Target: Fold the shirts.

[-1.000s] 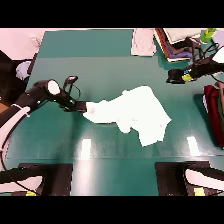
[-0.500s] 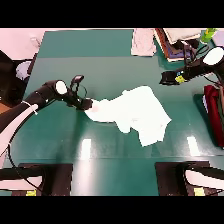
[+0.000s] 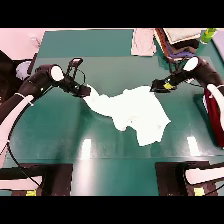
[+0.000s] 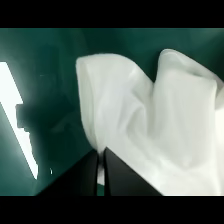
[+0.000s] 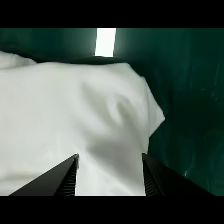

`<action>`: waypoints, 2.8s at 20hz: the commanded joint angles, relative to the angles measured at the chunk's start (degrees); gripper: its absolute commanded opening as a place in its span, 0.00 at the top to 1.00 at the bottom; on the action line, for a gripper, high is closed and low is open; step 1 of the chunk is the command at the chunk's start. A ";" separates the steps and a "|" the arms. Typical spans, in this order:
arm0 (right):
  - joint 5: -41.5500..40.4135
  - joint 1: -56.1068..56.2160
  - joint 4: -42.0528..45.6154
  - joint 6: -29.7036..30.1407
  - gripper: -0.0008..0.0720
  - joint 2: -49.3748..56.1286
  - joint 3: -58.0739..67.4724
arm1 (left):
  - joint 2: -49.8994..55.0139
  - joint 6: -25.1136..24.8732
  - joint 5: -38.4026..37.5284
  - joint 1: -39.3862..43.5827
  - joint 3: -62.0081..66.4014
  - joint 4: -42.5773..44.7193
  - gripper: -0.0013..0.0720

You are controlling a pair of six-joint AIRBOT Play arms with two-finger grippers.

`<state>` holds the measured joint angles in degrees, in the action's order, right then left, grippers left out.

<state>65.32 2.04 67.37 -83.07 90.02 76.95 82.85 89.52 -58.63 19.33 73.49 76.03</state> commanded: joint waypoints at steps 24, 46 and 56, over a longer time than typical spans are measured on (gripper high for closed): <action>6.82 0.13 0.31 4.94 0.96 -35.19 31.76 | -33.48 0.44 -0.57 0.02 38.86 12.74 0.95; -6.54 10.84 0.26 -3.43 0.96 -6.88 -0.31 | 12.68 -0.98 -2.01 -0.81 23.21 13.99 0.95; 1.09 -0.85 8.41 -1.38 0.26 -17.42 -0.17 | -1.16 0.72 -19.69 -8.61 17.55 13.35 0.25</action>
<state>63.81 5.04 70.46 -85.47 77.47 79.33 86.94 89.08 -74.85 11.88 94.41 90.00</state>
